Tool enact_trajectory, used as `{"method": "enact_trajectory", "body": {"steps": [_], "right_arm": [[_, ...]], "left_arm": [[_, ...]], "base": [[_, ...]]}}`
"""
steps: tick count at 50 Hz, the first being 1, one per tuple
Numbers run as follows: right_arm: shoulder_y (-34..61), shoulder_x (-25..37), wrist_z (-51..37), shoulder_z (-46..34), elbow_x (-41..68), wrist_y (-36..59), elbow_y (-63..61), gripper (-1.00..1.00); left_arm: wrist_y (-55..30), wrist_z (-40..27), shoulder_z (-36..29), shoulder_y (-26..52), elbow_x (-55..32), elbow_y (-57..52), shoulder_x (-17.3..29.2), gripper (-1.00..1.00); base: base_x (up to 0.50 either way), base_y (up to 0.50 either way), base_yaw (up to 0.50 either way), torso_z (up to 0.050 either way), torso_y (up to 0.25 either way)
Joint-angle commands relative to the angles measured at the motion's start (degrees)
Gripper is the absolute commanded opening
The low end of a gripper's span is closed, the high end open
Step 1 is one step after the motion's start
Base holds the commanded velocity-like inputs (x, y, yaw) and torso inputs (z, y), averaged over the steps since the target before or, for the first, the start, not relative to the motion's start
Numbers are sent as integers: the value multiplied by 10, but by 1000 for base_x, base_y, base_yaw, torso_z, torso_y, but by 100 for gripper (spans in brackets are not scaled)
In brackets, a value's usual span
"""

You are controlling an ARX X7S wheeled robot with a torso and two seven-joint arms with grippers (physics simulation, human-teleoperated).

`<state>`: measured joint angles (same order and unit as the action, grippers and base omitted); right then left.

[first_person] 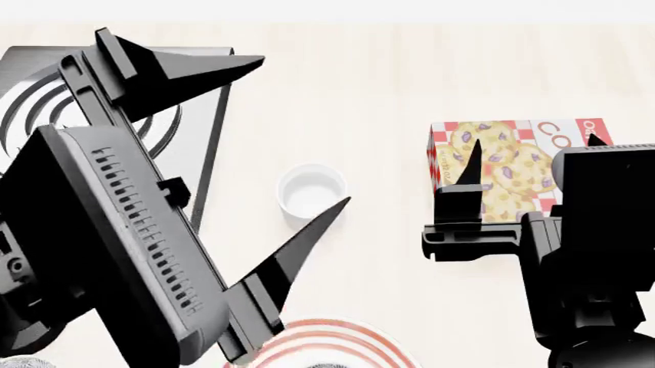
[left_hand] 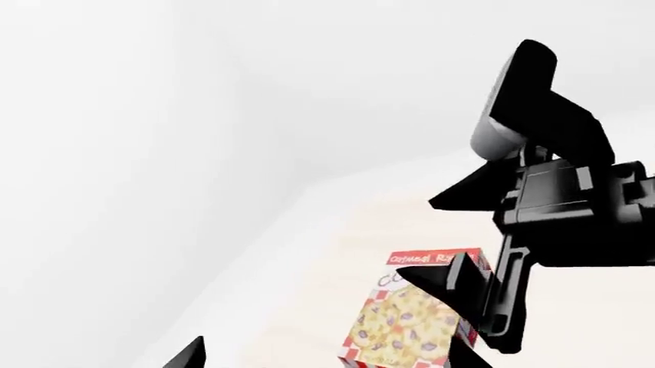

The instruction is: Pick the akita bowl on the stove and place it on the plate.

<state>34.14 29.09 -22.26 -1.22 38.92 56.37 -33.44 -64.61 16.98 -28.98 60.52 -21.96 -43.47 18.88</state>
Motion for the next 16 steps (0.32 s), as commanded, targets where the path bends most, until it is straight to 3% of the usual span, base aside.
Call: {"method": "enact_trajectory", "body": {"steps": [1,16], "right_arm": [[1,1,-1,-3,0,-1,2,100],[2,3,-3,-3,4,0,0,100]], "left_arm": [[-5,-20,74,-27,-20,7,-16,100],[9,-36,143,-73,-35,15,-19,100]], "base": [[0,0,0,0,0],[0,0,0,0,0]]}}
